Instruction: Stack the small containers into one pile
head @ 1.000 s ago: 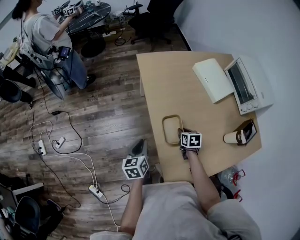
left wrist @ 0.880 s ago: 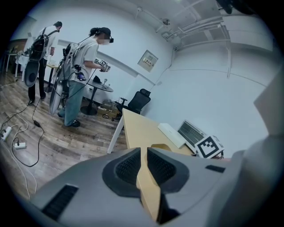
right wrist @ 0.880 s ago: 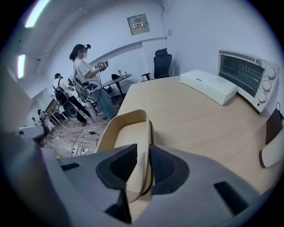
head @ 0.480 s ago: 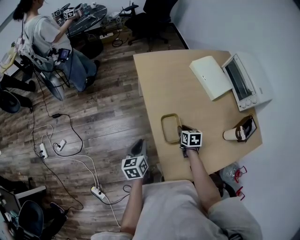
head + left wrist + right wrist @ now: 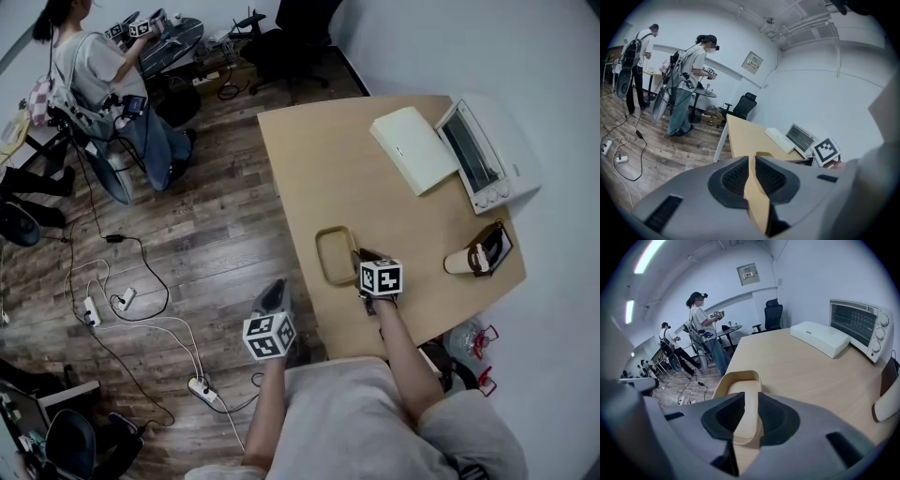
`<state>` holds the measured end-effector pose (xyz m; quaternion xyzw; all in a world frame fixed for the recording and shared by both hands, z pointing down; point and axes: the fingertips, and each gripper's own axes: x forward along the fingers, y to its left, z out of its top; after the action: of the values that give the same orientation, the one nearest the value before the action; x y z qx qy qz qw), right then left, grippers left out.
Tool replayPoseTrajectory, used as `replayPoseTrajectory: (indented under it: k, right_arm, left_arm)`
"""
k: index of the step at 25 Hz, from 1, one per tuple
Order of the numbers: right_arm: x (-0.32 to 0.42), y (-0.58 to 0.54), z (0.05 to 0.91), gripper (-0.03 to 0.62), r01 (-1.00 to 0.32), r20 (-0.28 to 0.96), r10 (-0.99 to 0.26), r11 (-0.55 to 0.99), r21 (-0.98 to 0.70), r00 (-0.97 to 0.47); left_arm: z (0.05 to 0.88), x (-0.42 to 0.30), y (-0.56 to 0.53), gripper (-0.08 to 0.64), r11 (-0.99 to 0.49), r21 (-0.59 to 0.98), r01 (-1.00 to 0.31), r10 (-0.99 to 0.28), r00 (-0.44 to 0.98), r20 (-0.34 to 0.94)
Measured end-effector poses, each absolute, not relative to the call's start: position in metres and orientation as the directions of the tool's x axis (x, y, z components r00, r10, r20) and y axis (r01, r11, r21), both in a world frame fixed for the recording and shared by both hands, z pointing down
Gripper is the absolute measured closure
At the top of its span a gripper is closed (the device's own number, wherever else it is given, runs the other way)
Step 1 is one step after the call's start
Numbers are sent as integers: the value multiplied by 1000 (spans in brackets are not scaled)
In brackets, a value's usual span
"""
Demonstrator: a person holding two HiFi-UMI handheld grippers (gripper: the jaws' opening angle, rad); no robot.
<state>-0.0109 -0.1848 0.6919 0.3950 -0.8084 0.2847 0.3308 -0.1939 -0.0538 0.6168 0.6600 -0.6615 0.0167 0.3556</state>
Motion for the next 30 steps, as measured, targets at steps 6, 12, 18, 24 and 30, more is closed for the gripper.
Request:
replayPoseTrajectory:
  k: [6, 12, 18, 24, 30]
  right_arm:
    - [-4, -167, 680, 502, -790, 735, -442, 579, -204, -514]
    - [2, -144, 667, 503, -747, 727, -429, 642, -172, -536]
    - [19, -123, 665, 502, -724, 709, -411, 660, -202, -573]
    - [35, -107, 663, 502, -733, 695, -419, 640, -230, -584]
    - [43, -85, 663, 502, -698, 690, -424, 696, -165, -586]
  left_arm:
    - [617, -179, -52, 517, 108, 419, -902, -850, 134, 509]
    - [617, -166, -49, 517, 79, 379, -922, -828, 151, 540]
    - [620, -134, -48, 517, 35, 351, -936, -812, 178, 556]
    - [617, -115, -45, 517, 15, 331, -943, -809, 184, 559]
    - [622, -97, -35, 517, 1, 321, -947, -799, 192, 569]
